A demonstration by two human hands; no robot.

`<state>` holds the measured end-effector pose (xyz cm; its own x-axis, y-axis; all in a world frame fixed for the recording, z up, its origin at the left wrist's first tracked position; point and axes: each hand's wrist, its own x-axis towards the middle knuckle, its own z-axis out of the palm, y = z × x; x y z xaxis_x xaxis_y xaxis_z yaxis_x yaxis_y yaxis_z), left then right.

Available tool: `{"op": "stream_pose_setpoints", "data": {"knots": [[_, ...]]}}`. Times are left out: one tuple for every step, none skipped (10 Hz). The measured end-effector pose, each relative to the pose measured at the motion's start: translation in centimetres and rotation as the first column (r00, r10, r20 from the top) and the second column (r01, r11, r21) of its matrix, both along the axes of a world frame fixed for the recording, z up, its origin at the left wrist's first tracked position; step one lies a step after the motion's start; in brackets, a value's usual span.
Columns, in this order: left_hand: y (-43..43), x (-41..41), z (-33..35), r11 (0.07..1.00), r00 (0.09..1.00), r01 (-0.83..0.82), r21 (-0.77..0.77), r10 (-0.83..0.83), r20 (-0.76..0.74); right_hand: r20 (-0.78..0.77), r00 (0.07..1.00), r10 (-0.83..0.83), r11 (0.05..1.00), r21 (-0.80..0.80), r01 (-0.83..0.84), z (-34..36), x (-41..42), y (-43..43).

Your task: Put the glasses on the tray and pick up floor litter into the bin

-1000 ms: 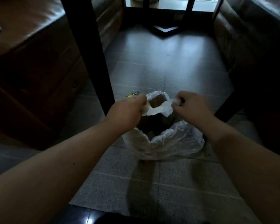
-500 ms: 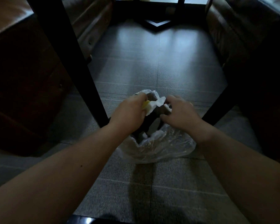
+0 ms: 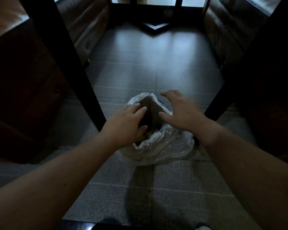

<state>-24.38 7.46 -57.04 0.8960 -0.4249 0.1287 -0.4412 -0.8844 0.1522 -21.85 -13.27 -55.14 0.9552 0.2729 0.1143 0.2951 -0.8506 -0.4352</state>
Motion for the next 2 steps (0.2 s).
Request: {"op": "stream_pose_setpoints", "data": {"knots": [[2.2,-0.3,3.3,0.997,0.996,0.017,0.069,-0.023,0.086,0.056,0.997,0.049,0.992,-0.115,-0.042,2.7,-0.7,0.4],[3.4,-0.9,6.4,0.985,0.989,0.034,0.171,-0.058,0.138,0.129,0.988,0.088,0.973,-0.223,-0.057,4.6,-2.4,1.9]]}}
